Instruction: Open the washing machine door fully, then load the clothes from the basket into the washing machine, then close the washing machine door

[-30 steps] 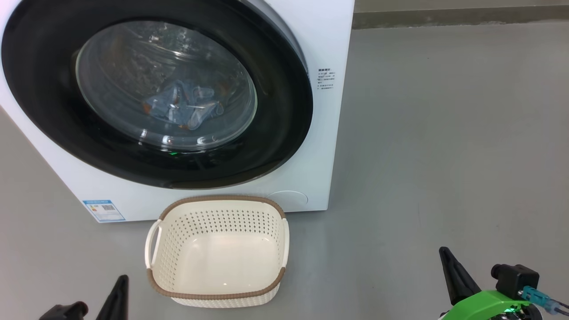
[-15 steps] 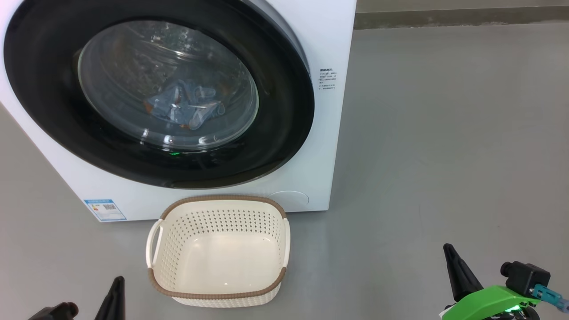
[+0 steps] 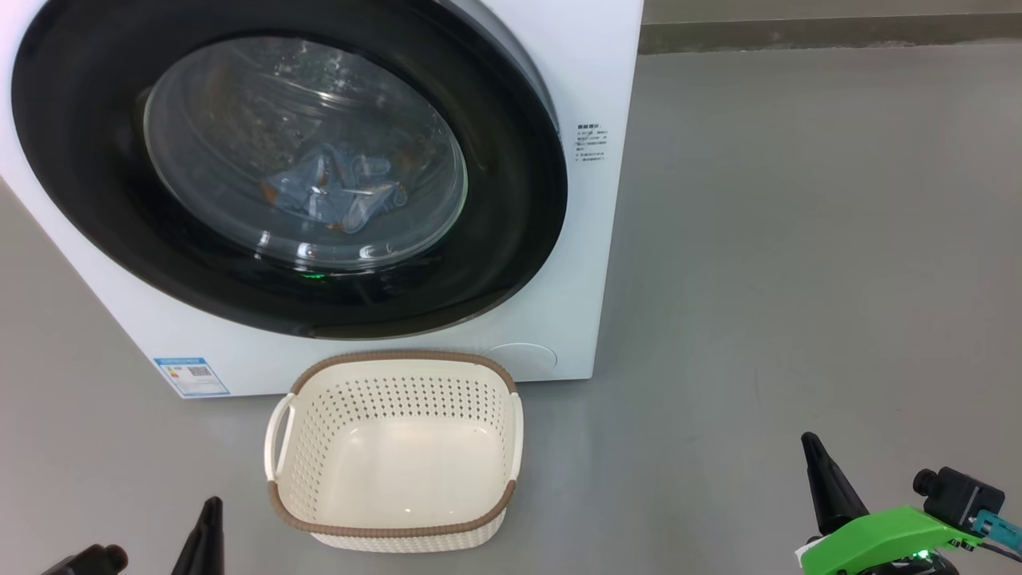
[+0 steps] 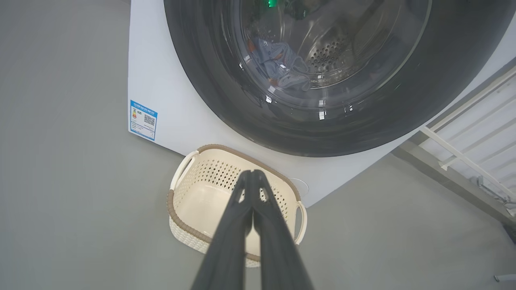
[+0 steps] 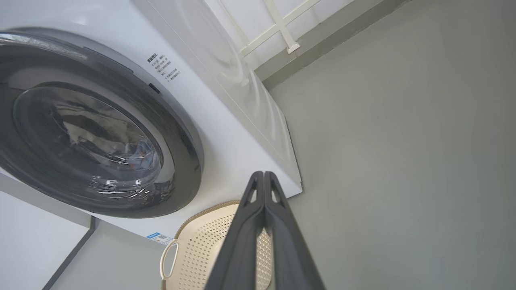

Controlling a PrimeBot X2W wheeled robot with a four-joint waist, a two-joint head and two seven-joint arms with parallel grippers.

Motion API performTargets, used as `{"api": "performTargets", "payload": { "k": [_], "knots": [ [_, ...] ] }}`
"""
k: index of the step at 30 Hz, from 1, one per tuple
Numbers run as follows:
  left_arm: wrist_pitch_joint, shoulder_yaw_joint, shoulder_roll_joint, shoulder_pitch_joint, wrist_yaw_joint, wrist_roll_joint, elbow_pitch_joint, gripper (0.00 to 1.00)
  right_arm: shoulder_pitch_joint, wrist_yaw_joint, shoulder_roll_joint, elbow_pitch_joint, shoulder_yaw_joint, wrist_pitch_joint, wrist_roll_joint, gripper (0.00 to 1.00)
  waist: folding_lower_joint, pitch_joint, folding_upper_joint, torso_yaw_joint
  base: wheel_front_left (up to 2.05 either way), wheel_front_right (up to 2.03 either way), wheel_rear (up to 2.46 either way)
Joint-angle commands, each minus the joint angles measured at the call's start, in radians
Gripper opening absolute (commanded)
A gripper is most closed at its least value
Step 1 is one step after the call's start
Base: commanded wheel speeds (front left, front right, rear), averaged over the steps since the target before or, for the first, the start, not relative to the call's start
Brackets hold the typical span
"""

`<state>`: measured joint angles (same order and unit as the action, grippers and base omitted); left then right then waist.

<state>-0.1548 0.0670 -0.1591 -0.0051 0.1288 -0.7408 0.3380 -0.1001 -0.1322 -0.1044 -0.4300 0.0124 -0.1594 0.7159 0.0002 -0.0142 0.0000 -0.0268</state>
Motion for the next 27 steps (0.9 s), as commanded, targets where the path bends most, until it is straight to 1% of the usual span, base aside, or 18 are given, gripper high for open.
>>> {"api": "performTargets", "payload": {
  "k": [1,27],
  "knots": [
    [0.006,-0.024,-0.013,-0.044,0.001,-0.031,-0.029,0.00,-0.019,0.000,-0.007,0.032,0.002,0.009,0.032,0.00,-0.0001,0.000,0.0000,0.000,0.00,0.00,0.00],
    [0.079,-0.068,0.021,-0.060,0.001,-0.265,-0.047,0.00,-0.016,0.001,0.010,0.075,0.030,0.083,0.272,0.00,-0.0001,0.003,0.0000,0.008,0.00,0.00,0.00]
  ]
}}
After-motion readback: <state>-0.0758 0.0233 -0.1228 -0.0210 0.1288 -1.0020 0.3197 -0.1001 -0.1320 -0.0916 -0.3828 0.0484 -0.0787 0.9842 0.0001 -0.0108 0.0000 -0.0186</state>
